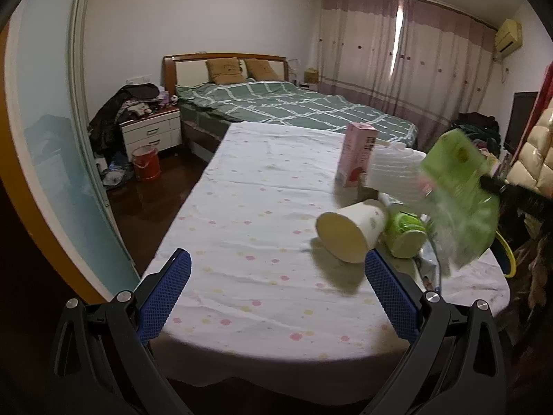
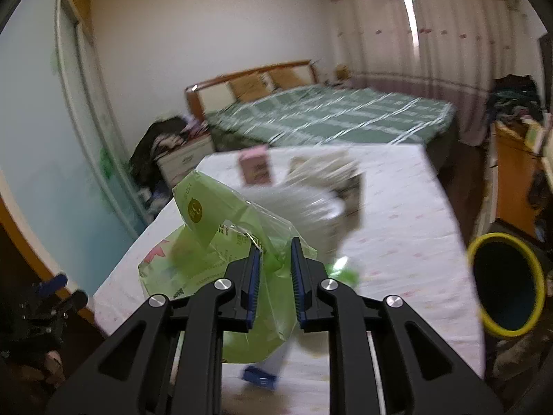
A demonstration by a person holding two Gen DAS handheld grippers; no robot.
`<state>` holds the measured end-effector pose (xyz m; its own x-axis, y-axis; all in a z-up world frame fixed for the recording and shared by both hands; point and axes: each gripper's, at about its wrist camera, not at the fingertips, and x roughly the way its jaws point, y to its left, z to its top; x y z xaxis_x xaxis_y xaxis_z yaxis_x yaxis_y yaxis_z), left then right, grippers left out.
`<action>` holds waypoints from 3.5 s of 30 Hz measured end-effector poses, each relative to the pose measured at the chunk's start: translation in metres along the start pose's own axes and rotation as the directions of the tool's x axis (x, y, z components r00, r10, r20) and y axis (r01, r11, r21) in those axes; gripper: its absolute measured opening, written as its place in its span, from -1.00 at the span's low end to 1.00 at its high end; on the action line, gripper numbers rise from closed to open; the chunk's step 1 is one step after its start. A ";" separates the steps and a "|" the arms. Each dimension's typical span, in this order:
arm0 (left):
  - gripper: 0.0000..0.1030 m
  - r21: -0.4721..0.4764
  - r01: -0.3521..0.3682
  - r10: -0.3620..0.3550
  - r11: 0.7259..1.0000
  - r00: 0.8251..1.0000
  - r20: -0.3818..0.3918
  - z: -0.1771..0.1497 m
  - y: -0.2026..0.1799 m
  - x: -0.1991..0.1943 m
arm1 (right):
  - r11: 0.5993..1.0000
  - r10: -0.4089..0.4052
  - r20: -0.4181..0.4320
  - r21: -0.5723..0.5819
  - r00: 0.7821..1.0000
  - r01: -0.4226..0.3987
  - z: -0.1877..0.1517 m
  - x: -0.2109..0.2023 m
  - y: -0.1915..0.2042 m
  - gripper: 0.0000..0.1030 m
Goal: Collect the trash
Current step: 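Grasp the green plastic bag with the right gripper and lift it, then carry the green bag over the yellow bin and open the right gripper, then grasp the white paper cup with the left gripper and lift it, then carry the paper cup over the yellow bin and open the left gripper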
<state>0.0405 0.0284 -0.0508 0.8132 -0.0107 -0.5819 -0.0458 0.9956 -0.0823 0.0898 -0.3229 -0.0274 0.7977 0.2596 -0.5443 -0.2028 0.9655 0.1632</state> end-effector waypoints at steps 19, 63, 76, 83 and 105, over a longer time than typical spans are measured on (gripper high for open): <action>0.93 0.129 0.170 -0.160 0.977 0.984 -0.083 0.002 -0.075 0.048 | 0.764 -0.511 -0.138 0.381 0.849 0.522 -0.037 -0.011 -0.280 -0.66; 0.66 0.618 0.422 -0.148 0.663 0.883 -0.445 0.039 -0.139 0.197 | 0.766 -0.499 -0.259 0.314 0.827 0.560 -0.030 0.052 -0.303 0.03; 0.18 0.589 0.455 -0.133 0.668 0.851 -0.508 0.040 -0.131 0.199 | 0.797 -0.443 -0.272 0.316 0.854 0.514 -0.038 0.055 -0.298 0.03; 0.18 0.556 0.423 -0.169 0.716 0.877 -0.451 0.040 -0.118 0.151 | 0.811 -0.416 -0.223 0.347 0.882 0.470 -0.042 0.032 -0.286 0.03; 0.18 0.565 0.666 -0.449 0.487 0.746 -0.493 0.050 -0.344 0.092 | 0.798 -0.445 -0.159 0.376 0.881 0.471 -0.083 -0.062 -0.284 0.04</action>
<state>0.1597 -0.3102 -0.0356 0.3411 -0.5011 -0.7953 0.8473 0.5302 0.0293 0.0510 -0.6116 -0.1083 0.7028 -0.1981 -0.6833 0.4274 0.8853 0.1830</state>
